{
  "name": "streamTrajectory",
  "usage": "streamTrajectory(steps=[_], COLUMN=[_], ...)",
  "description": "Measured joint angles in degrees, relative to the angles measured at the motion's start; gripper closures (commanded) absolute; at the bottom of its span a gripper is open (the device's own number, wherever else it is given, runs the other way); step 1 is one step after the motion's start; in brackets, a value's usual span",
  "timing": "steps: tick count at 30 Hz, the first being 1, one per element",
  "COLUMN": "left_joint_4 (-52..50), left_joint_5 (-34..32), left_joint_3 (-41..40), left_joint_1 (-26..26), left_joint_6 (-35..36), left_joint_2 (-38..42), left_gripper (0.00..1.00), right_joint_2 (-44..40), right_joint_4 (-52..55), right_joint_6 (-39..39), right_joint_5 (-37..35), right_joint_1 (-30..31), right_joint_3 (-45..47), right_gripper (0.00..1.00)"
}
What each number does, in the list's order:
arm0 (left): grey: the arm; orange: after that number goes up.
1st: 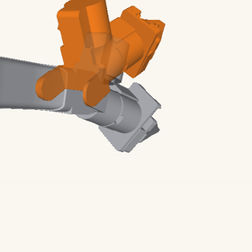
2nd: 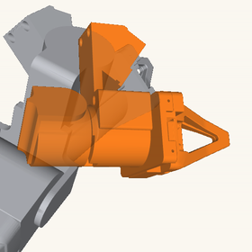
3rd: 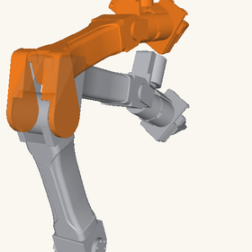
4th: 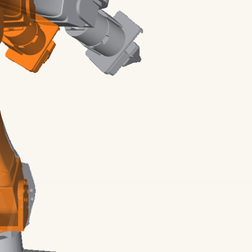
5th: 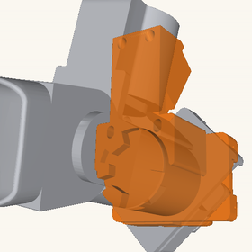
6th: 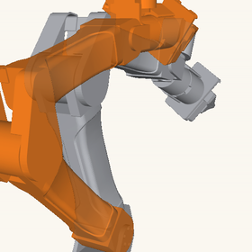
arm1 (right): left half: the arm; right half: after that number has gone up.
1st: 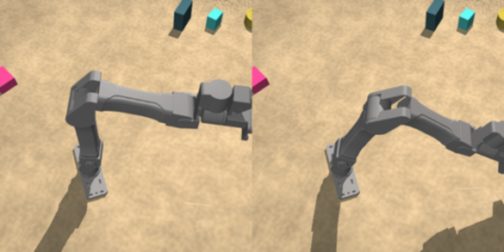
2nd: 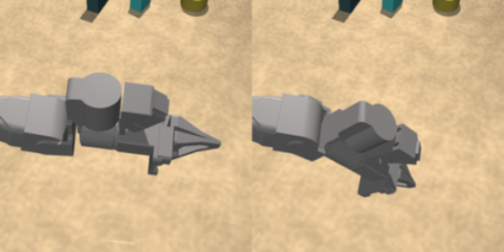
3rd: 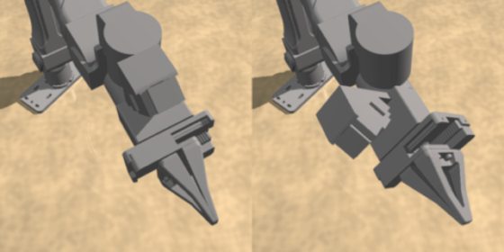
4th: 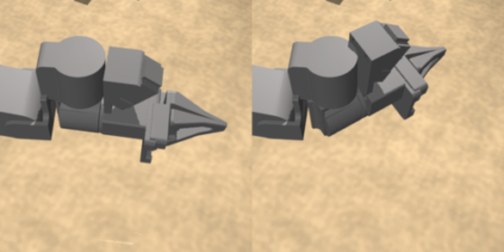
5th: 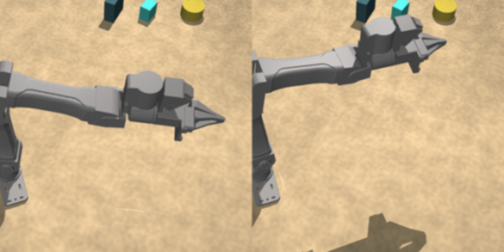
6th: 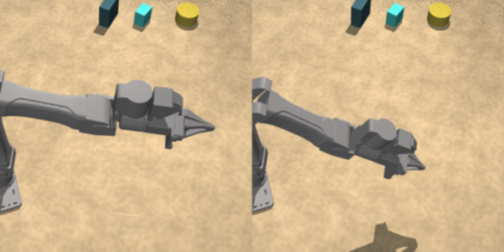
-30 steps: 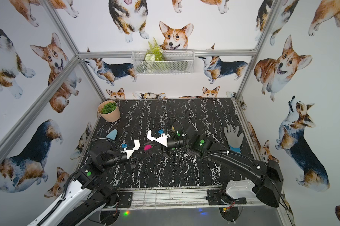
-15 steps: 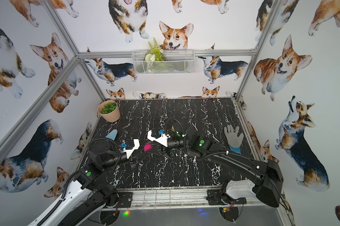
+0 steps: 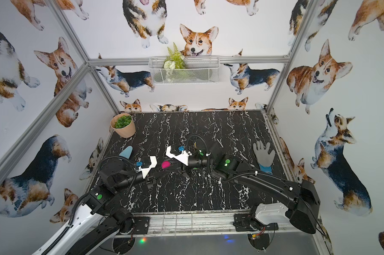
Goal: Close the paint jar lid
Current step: Screw the lid onto the paint jar.
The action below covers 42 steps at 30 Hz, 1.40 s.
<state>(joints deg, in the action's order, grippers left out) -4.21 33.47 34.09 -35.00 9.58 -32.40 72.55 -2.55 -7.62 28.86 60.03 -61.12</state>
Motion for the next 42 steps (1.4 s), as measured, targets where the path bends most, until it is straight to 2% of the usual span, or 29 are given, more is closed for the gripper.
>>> streamTrajectory(steps=[5, 14, 25, 28, 30, 32, 39, 42], left_joint_4=[-0.17, -0.81, 2.14, 2.49, 2.56, 2.01, 2.34, 1.86], left_joint_5=[-4.76, -16.17, -28.06, -29.27, -29.29, -28.92, -28.68, -28.59], left_joint_3=[0.55, 2.43, 2.64, 2.62, 2.62, 2.54, 2.54, 2.56], left_joint_1=[0.02, 0.11, 0.11, 0.11, 0.07, 0.00, -0.07, -0.09], left_joint_6=[-0.33, 1.36, 3.72, 3.80, 3.78, 3.76, 3.32, 3.30], left_joint_2=[0.79, 0.11, -4.87, -5.73, -5.73, -5.70, -4.85, -4.15], left_gripper=[0.79, 0.80, 0.80, 0.80, 0.80, 0.80, 0.80, 0.79], right_joint_2=[1.27, 5.73, 11.76, 12.17, 11.85, 10.27, 1.53, -3.45], right_joint_4=[-2.67, -7.67, -10.19, -10.40, -10.58, -11.54, -8.17, -5.49], right_joint_6=[2.21, 8.44, 17.29, 18.34, 18.56, 19.23, 16.15, 12.87], right_joint_5=[-6.03, -20.96, -31.71, -33.31, -33.38, -32.81, -30.32, -30.23], right_joint_1=[1.57, 5.86, 6.80, 6.99, 7.02, 7.39, 7.80, 7.58], right_joint_3=[-0.57, -3.37, -6.95, -7.10, -6.64, -5.05, 0.90, 3.06], right_gripper=[0.69, 0.69, 0.68, 0.58, 0.38, 0.27, 0.15, 0.15])
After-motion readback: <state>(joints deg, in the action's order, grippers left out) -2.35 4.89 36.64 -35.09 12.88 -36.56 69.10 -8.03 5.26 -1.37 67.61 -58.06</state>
